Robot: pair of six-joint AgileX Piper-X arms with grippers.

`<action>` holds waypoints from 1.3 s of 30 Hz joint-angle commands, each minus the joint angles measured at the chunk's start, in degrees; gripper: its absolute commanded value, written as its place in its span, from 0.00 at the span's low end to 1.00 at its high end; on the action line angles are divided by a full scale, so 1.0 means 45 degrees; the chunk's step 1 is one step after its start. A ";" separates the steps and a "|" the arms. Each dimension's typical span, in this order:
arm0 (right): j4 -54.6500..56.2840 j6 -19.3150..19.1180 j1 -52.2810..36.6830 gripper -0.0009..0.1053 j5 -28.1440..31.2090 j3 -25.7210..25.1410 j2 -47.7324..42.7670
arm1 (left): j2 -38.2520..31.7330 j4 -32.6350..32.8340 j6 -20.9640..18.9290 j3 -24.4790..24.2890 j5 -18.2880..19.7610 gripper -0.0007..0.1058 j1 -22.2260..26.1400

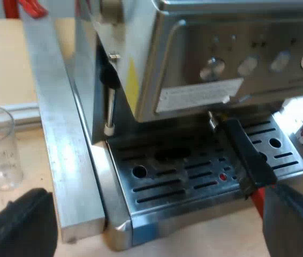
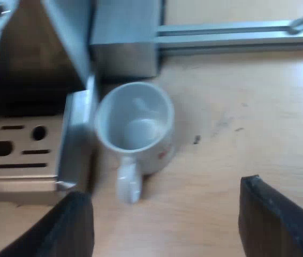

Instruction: Remove mug from coffee machine

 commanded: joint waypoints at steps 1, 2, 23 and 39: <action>0.0104 -0.0972 -0.1423 0.57 -0.0160 -0.0148 -0.0006 | -0.0328 0.0249 0.0277 -0.0262 -0.0085 0.75 0.0035; 0.0104 -0.1075 -0.1585 0.57 -0.0190 -0.0148 -0.0006 | -0.0351 0.0333 0.0344 -0.0285 -0.0117 0.75 0.0034; 0.0008 -0.1301 -0.2389 0.57 -0.0426 -0.0148 -0.4542 | -0.4355 0.0708 0.0719 -0.0452 -0.0610 0.75 0.0034; 0.0577 -0.1359 -0.2389 0.57 -0.0426 -0.0148 -0.9200 | -0.7724 0.1500 0.0719 -0.0462 -0.0610 0.75 0.0034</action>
